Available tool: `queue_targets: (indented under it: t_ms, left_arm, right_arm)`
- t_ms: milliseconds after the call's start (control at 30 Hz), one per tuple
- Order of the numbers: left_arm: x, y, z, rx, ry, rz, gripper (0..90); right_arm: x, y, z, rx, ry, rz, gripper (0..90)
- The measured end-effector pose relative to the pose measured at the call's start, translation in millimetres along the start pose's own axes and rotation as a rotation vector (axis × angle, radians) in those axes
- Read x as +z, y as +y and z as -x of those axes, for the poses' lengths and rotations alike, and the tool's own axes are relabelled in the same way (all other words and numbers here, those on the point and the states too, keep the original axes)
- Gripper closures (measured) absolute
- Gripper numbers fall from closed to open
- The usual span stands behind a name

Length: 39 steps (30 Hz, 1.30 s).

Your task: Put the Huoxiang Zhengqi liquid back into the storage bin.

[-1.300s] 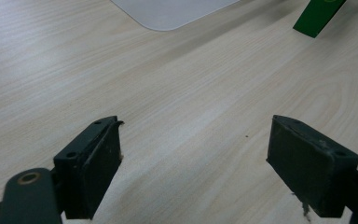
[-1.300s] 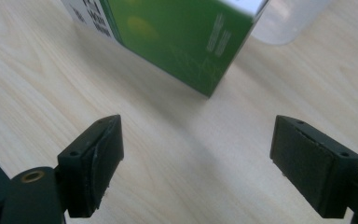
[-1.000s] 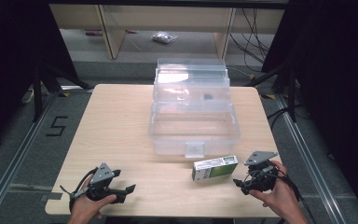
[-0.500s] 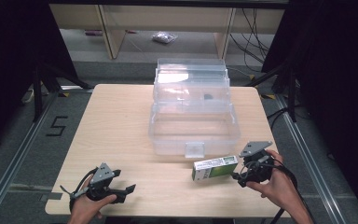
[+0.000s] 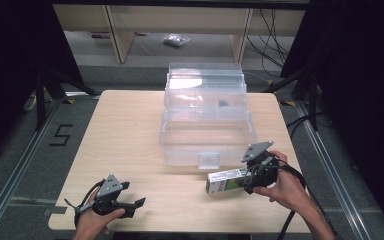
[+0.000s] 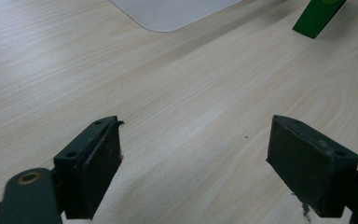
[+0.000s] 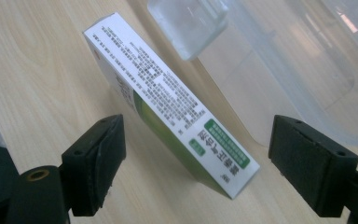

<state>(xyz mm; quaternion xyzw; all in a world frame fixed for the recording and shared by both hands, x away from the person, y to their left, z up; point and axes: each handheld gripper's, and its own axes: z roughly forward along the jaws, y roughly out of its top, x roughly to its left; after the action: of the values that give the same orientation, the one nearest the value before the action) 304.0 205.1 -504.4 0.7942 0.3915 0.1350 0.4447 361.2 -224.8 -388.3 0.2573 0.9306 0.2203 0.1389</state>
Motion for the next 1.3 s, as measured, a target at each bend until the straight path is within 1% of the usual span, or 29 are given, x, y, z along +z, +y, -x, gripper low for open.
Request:
queue_targets:
  t_ms: [33, 67, 100, 167, 233, 267, 300, 367, 433, 467, 533, 600, 633, 667, 700, 733, 767, 800, 867, 900, 933, 967, 1000, 1033, 1100, 1133, 1167, 1233, 1300]
  left_arm:
    - [-0.1, 0.0, -0.1, 0.0, 0.0, 0.0, 16.8]
    - [-1.2, 0.1, -1.4, 0.016, 0.001, -0.015, 16.8]
    - [-1.1, 0.2, -1.3, 0.015, 0.001, -0.014, 16.8]
    - [-1.2, 0.2, -1.3, 0.015, 0.001, -0.014, 16.8]
    - [-1.7, 0.2, -1.8, 0.016, 0.001, -0.016, 16.8]
    - [-1.7, 0.2, -1.8, 0.016, 0.001, -0.016, 16.8]
    - [-0.7, 0.0, -0.9, -0.003, 0.0, 0.002, 16.8]
    - [-1.2, 0.2, -1.2, 0.001, 0.001, -0.001, 16.8]
    - [-0.8, 0.1, -0.7, -0.003, -0.001, 0.003, 16.8]
    - [-1.1, 0.1, -1.2, 0.006, 0.0, -0.004, 16.8]
    - [-1.8, 0.4, -1.9, 0.018, 0.0, -0.013, 16.8]
    - [-0.8, 0.2, -0.7, -0.002, 0.0, 0.003, 16.8]
    - [-0.8, 0.2, -0.7, -0.002, 0.0, 0.003, 16.8]
    - [-0.7, 0.1, -0.8, -0.002, 0.0, 0.003, 16.8]
    - [-1.2, 0.3, -1.4, 0.007, 0.0, -0.006, 16.8]
    - [-1.3, 0.3, -1.3, 0.008, 0.0, -0.006, 16.8]
    - [-1.3, 0.3, -1.3, 0.008, 0.0, -0.006, 16.8]
    - [-2.1, 0.6, -2.1, 0.021, 0.0, -0.015, 16.8]
    - [-1.4, 0.4, -1.4, 0.009, 0.0, -0.005, 16.8]
    - [-1.2, 0.4, -1.1, 0.003, 0.001, 0.0, 16.8]
    - [-2.1, 0.6, -2.2, 0.019, 0.001, -0.011, 16.8]
    - [-2.1, 0.6, -2.2, 0.019, 0.001, -0.011, 16.8]
    - [-1.4, 0.5, -1.4, 0.011, -0.002, -0.006, 16.8]
    - [-1.4, 0.5, -1.4, 0.011, -0.002, -0.006, 16.8]
    - [-1.1, 0.5, -1.0, 0.004, 0.0, 0.003, 16.8]
    - [-1.4, 0.7, -0.8, 0.002, 0.004, 0.006, 16.8]
    - [-1.4, 0.5, -1.0, 0.002, 0.005, 0.009, 16.8]
    - [-1.0, 0.4, -1.1, 0.0, 0.002, 0.006, 16.8]
    - [-1.1, 0.4, -0.9, 0.001, 0.0, 0.007, 16.8]
  right_arm:
    - [3.7, 5.8, 0.2, -0.02, 0.014, -0.014, 19.7]
    - [5.7, 8.1, 0.3, -0.029, 0.018, -0.012, 19.6]
    - [8.1, 11.3, -0.5, -0.03, 0.029, -0.028, 19.7]
    - [10.2, 13.0, -0.5, -0.04, 0.033, -0.029, 19.8]
    - [16.6, 19.0, -0.5, -0.053, 0.061, -0.052, 19.8]
    - [16.6, 19.0, -0.5, -0.053, 0.061, -0.052, 19.8]
    - [20.5, 21.6, 0.6, -0.075, 0.065, -0.056, 19.9]
    - [23.4, 23.4, 1.3, -0.087, 0.075, -0.065, 19.9]
    - [23.8, 23.7, 0.8, -0.077, 0.071, -0.071, 19.8]
    - [25.8, 24.2, 0.5, -0.071, 0.08, -0.076, 19.8]
    - [29.3, 25.6, 2.5, -0.081, 0.089, -0.083, 19.2]
    - [31.5, 26.5, 4.3, -0.096, 0.098, -0.085, 19.2]
    - [32.3, 26.8, 4.0, -0.086, 0.098, -0.093, 19.2]
    - [33.7, 27.5, 5.2, -0.103, 0.108, -0.094, 19.4]
    - [34.3, 27.6, 4.5, -0.092, 0.108, -0.101, 19.6]
    - [35.5, 28.2, 5.2, -0.107, 0.111, -0.101, 19.7]
    - [35.5, 28.2, 5.2, -0.107, 0.111, -0.101, 19.7]
    - [37.5, 29.4, 4.7, -0.115, 0.117, -0.109, 20.2]
    - [38.2, 29.8, 4.0, -0.109, 0.123, -0.115, 20.5]
    - [40.7, 30.8, 4.2, -0.127, 0.125, -0.127, 21.0]
    - [42.3, 31.2, 4.6, -0.138, 0.129, -0.131, 21.1]
    - [43.3, 31.3, 3.8, -0.126, 0.128, -0.138, 21.1]
    - [44.2, 32.0, 3.8, -0.111, 0.15, -0.158, 21.4]
    - [45.9, 32.2, 4.6, -0.134, 0.149, -0.146, 21.8]
    - [46.6, 32.4, 3.9, -0.128, 0.142, -0.158, 21.9]
    - [47.8, 32.8, 4.4, -0.142, 0.142, -0.155, 21.9]
    - [50.3, 32.3, 3.3, -0.121, 0.144, -0.168, 22.9]
    - [53.6, 31.9, 4.3, -0.138, 0.155, -0.178, 23.3]
    - [55.1, 31.6, 4.0, -0.137, 0.159, -0.188, 23.8]
